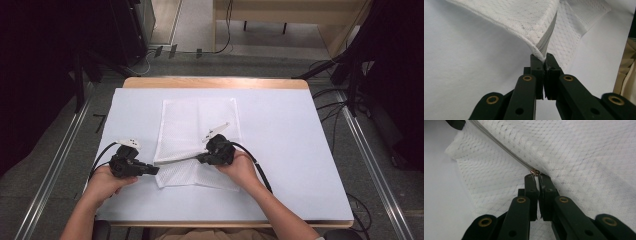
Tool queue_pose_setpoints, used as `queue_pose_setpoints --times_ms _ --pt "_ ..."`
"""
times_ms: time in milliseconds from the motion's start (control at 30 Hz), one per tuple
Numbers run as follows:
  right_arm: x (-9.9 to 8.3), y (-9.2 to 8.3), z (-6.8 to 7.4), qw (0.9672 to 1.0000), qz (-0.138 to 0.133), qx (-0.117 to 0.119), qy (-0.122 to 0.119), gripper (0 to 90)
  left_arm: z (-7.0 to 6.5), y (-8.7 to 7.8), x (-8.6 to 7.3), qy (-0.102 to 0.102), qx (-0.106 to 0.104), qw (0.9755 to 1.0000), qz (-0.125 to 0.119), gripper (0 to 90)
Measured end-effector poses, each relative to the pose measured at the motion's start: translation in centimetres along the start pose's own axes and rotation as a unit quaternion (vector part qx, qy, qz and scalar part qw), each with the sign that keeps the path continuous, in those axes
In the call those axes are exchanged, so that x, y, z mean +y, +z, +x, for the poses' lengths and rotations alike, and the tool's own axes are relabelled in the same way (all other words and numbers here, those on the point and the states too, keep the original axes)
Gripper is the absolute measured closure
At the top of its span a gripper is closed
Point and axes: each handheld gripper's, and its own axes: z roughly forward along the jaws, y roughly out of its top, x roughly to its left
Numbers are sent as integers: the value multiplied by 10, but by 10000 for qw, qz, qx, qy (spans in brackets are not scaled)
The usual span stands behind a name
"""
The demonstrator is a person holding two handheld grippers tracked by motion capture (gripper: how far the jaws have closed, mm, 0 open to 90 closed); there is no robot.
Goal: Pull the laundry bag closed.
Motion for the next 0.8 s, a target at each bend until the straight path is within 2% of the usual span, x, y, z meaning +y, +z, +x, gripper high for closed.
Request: queue_pose_setpoints --times_ms 300,400,800 --pt "-4 -4 -2 9999 69 -92 31 880 2 -1 -1 -26 -11 10000 15 883" --pt "-7 -5 -5 9999 70 -121 62 880 2 -2 -2 -91 -15 10000 -16 883" --pt "-13 -10 -8 9997 122 -157 103 880 2 -1 -2 -79 -14 10000 50 883"
